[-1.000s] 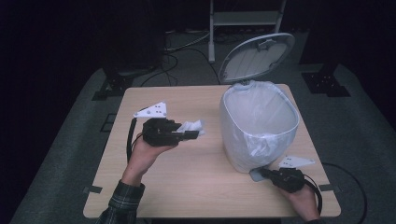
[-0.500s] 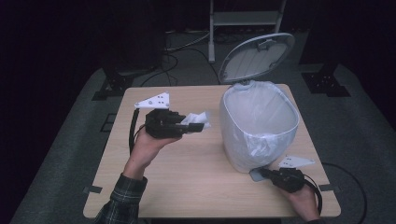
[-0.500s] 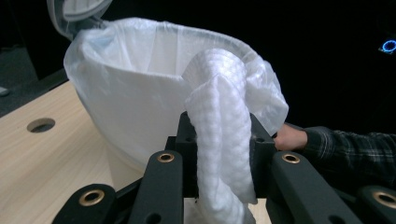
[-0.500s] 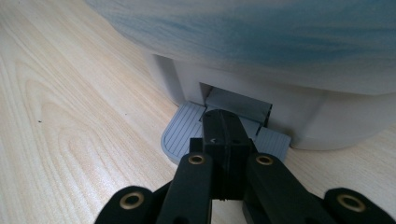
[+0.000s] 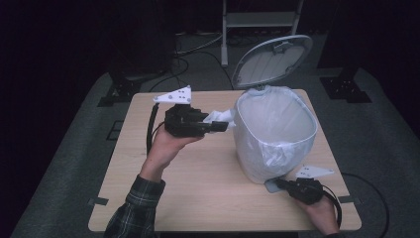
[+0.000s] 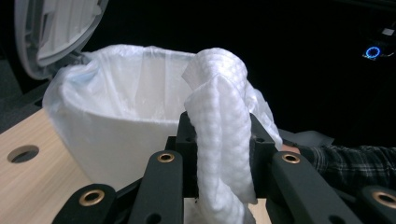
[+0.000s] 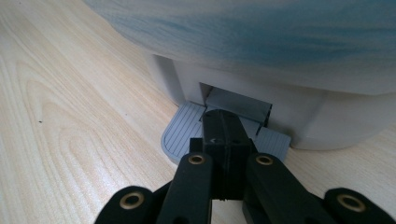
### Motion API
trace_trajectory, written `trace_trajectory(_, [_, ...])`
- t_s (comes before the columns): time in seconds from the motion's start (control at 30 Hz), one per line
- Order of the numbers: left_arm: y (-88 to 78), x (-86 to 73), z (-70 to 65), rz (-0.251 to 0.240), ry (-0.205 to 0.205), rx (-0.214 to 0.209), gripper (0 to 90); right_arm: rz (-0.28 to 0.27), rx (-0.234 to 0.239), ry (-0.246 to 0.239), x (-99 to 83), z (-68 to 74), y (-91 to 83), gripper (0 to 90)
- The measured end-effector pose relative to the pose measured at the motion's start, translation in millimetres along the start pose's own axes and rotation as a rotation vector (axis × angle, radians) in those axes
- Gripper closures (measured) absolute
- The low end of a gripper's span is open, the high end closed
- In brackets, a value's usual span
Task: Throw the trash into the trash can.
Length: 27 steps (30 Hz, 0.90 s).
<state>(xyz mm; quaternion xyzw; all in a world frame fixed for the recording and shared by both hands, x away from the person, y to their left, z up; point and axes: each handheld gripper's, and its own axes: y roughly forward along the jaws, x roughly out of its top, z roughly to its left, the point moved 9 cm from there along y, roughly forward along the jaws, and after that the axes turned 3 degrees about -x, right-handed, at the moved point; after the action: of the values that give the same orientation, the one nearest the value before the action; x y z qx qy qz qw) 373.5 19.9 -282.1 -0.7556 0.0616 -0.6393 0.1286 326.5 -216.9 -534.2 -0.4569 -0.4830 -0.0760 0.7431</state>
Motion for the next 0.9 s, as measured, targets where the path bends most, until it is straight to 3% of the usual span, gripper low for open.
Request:
trace_trajectory(0.4, [22.7, 23.4, -1.9, -0.004, 0.027, -0.033, 72.5, 0.002, 0.002, 0.001, 0.0, -0.1, -0.1, 90.0])
trace_trajectory(0.9, [57.1, 37.7, 2.6, -0.007, 0.041, -0.047, 72.3, 0.004, 0.004, 0.001, 0.1, -0.2, -0.1, 90.0])
